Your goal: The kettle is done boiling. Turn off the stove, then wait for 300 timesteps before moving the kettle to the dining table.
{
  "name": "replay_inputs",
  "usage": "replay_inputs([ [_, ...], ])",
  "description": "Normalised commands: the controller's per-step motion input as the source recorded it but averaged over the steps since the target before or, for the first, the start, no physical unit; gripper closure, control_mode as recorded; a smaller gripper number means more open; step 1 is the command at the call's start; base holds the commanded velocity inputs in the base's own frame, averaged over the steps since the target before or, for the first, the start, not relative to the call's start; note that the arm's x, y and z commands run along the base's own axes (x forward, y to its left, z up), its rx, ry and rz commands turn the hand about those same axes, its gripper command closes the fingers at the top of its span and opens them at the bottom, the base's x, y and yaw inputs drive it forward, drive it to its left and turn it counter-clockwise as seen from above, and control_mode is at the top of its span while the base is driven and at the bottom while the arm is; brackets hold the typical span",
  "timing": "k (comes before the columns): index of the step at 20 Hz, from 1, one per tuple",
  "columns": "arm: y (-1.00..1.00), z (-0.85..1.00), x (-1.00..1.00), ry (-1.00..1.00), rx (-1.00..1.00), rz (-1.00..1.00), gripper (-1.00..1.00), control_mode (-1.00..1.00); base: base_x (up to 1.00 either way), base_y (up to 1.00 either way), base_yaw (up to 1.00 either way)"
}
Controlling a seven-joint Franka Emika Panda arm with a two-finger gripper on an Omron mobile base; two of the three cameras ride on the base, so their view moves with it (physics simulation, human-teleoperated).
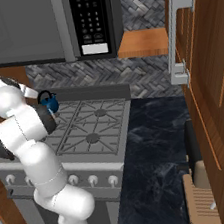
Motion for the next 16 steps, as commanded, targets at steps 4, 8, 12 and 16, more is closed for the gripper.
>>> replay_inputs([
  [4,0.17,-0.18,0.08,-0.10,0.00,0.00,-1.00,-1.00,0.00,0.00,0.00],
  [8,0.16,-0.12,0.17,-0.11,0.00,0.00,-1.00,-1.00,0.00,0.00,0.00],
  [12,0.14,-0.11,0.21,-0.08,0.00,0.00,-1.00,-1.00,0.00,0.00,0.00],
  [16,0.13,-0.11,0.28,-0.04,0.00,0.00,-1.00,-1.00,0.00,0.00,0.00],
])
